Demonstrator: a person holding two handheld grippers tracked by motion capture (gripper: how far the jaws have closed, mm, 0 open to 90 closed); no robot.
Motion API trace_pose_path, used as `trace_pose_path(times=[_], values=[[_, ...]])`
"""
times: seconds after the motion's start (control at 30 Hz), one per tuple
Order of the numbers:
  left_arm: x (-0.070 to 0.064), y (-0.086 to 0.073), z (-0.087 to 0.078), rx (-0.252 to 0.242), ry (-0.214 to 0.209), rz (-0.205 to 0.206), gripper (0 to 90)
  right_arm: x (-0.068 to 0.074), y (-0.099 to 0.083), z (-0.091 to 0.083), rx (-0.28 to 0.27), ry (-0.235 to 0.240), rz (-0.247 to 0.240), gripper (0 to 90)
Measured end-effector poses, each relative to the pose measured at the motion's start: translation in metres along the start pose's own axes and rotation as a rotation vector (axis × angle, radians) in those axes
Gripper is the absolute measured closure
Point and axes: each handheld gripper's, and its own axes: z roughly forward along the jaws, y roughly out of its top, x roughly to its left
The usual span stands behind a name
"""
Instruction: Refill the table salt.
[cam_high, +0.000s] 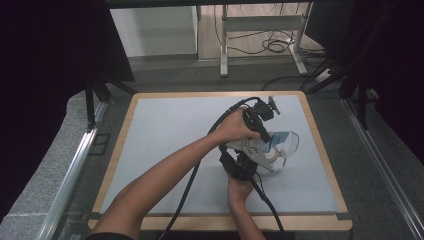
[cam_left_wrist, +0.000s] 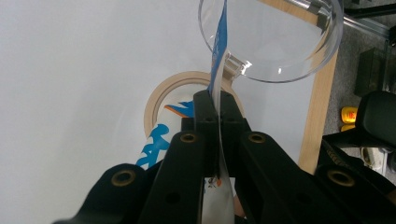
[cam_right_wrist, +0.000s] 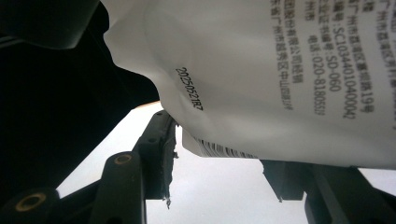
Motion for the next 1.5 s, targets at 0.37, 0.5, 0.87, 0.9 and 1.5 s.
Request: trace_pose_path(times=[0.37,0.5,0.87,0.9,1.5], values=[[0.0008,0.0013,-0.0013,0.009,0.007,0.006,90.0,0.0007,0.0014,0.0020,-0.013,0.000,0.013,49.9],[0.0007,0.0019,-0.0014,0.013,0.008,0.008,90.0,0.0007,0.0018,0.0020,-0.012,0.001,0.014,49.9],[-0.0004,0.0033,-0.0020,0.014,0.011,0.008,90.0,0.0004,0.0031,0.0018,-0.015,0.006,0.013,49.9],[-0.0005,0.0035,-0.0021,0.016,0.011,0.009,90.0,0.0004,0.0033,0.0018,-0.016,0.006,0.013,49.9],[-0.0011,0.0042,-0.0018,0.017,0.006,0.012,90.0,0.0002,0.0041,0.0012,-0.021,0.002,0.016,50.2]])
